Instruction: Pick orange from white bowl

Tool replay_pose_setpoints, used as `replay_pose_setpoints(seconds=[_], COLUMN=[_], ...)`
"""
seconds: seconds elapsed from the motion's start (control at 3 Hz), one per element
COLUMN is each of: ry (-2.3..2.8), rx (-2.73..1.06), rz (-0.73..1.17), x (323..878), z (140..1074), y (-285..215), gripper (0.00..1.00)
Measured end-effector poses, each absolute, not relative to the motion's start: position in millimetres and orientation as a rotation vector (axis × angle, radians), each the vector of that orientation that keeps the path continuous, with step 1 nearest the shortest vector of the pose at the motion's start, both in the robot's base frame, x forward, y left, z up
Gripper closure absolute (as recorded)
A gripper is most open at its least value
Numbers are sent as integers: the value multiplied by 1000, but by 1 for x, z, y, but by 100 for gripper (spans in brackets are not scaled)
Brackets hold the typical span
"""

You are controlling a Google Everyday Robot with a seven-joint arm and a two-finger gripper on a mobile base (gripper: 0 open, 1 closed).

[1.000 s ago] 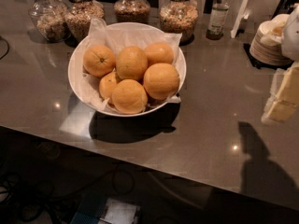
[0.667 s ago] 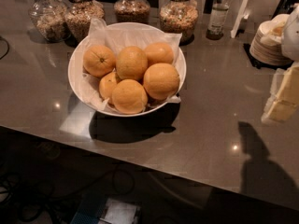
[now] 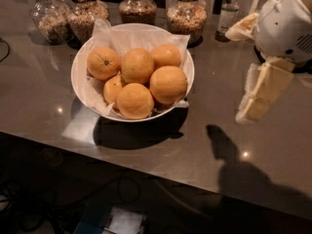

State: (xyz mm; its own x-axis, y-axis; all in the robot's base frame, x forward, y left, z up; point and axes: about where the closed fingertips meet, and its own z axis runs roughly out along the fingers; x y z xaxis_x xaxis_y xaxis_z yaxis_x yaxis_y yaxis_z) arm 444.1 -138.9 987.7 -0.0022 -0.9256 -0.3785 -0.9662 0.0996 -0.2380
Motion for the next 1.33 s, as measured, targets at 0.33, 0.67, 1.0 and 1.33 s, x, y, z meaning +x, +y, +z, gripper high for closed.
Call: replay_pose_setpoints(seconds=[0.33,0.67,1.0,1.33], ry=[1803,1772,1821,1895], rx=[-1878,-1866,-1823,-1779], rz=[248,327,414,505], x=[452,477,506,522], z=[996,992,974,951], y=[-91,-59,-42,-36], gripper=[0,0,0,0])
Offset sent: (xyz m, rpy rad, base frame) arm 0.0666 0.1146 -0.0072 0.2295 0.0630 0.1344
